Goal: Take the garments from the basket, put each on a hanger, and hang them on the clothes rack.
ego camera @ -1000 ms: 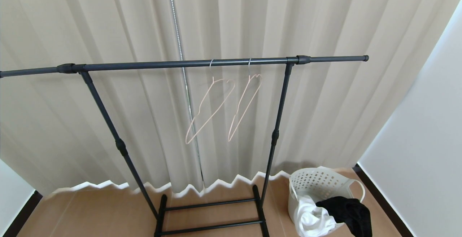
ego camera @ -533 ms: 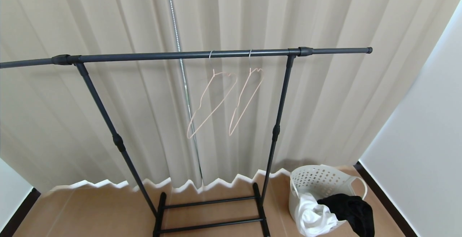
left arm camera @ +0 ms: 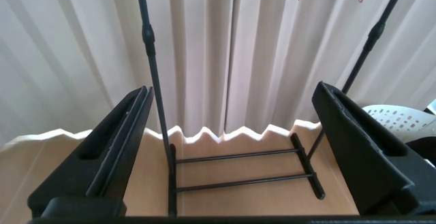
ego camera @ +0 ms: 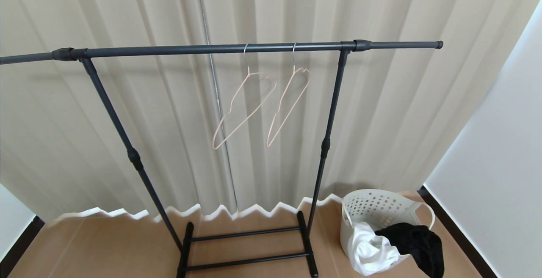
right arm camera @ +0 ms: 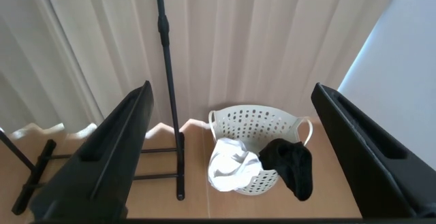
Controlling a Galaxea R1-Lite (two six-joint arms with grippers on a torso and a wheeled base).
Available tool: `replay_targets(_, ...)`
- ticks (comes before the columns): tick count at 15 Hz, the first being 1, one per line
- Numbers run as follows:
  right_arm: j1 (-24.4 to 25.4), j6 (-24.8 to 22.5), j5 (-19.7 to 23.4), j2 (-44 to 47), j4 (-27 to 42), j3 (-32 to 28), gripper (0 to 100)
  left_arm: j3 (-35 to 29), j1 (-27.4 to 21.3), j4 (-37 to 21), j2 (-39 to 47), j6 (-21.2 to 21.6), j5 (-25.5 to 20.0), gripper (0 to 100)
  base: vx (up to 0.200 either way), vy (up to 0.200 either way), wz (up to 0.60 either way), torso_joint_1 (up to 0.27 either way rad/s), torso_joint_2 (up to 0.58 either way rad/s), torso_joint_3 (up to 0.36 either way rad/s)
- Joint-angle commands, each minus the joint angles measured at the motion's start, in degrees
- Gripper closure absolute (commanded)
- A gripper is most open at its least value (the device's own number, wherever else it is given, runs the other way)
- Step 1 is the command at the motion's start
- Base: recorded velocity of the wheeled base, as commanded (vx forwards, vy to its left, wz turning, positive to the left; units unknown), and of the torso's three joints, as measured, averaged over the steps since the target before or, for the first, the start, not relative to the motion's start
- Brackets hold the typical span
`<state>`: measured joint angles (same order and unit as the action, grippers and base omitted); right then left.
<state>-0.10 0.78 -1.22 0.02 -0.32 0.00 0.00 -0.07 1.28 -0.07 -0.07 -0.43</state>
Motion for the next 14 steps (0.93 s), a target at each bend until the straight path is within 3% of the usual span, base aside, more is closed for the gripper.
replay_targets(1, 0.01, 0.01, -0.01, -0.02, -0.03, 0.00, 0, 0.00, -0.01, 0.04, 0.07, -0.01, -0.01, 0, 0.000, 0.000, 0.00, -0.159, 0.39, 0.227)
replay_targets(14, 0.01, 0.01, -0.01, -0.02, -0.03, 0.00, 0, 0.00, -0.01, 0.04, 0.07, -0.01, -0.01, 0, 0.000, 0.000, 0.00, -0.183, 0.51, 0.318)
